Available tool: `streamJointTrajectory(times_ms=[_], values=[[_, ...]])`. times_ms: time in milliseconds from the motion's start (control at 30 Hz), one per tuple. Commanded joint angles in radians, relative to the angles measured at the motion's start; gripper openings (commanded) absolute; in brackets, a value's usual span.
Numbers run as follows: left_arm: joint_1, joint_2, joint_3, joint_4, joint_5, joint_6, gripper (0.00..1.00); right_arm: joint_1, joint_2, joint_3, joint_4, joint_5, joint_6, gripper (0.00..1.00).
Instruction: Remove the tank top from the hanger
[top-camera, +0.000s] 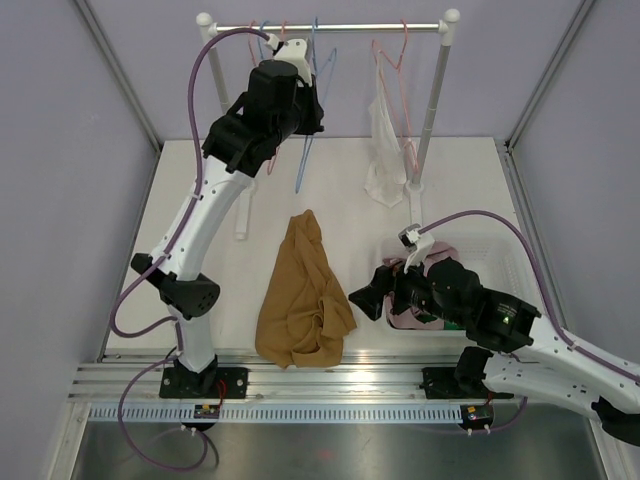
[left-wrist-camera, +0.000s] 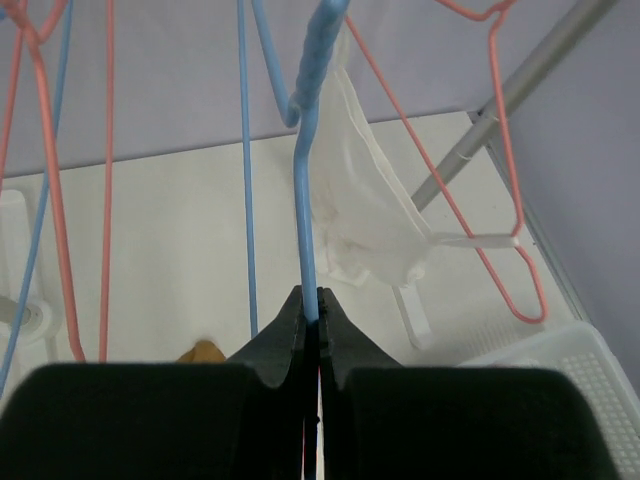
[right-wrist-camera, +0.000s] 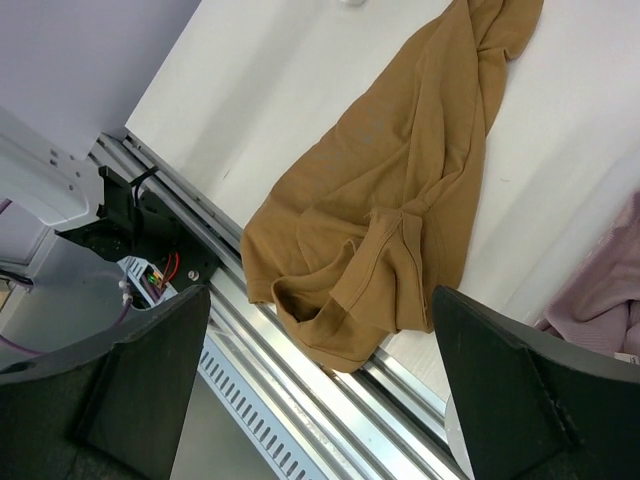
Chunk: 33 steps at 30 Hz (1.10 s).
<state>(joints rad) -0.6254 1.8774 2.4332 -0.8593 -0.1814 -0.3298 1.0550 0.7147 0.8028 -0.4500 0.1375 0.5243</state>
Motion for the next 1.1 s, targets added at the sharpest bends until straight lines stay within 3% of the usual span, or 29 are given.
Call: streamJointTrajectory(times_ms=[0, 167, 300, 567, 833, 900, 933, 1000, 1067], values=[[0.027, -0.004, -0.008, 0.164, 0.053, 0.063, 0.00, 0.007, -0.034, -0.008, 0.008, -0.013, -0.003, 0.99], [0.069, 0.077, 0.090, 0.226, 0.091, 0.061, 0.00, 0.007, -0.032, -0.033, 0.033, -0.029, -0.006, 0.99], [0.127, 0.121, 0.099, 0.252, 0.121, 0.032, 0.00, 0.008, -0.012, -0.047, 0.054, -0.070, 0.005, 0.99], [0.139, 0.227, 0.132, 0.278, 0.174, 0.043, 0.00, 0.007, -0.040, -0.074, 0.073, -0.078, 0.017, 1.00], [0.136, 0.177, 0.072, 0.249, 0.174, 0.008, 0.00, 0.007, -0.035, -0.076, 0.054, -0.050, 0.000, 0.99], [0.132, 0.134, 0.055, 0.249, 0.175, 0.003, 0.14, 0.007, -0.031, -0.076, 0.057, -0.035, -0.007, 0.99], [0.127, 0.117, 0.037, 0.249, 0.175, 0.005, 0.34, 0.008, -0.028, -0.077, 0.060, -0.017, -0.010, 1.00], [0.112, 0.082, 0.024, 0.249, 0.175, 0.015, 0.48, 0.007, -0.009, -0.076, 0.065, -0.007, -0.020, 1.00], [0.096, 0.028, 0.017, 0.235, 0.175, 0.021, 0.75, 0.007, 0.015, -0.070, 0.071, 0.010, -0.036, 0.99]])
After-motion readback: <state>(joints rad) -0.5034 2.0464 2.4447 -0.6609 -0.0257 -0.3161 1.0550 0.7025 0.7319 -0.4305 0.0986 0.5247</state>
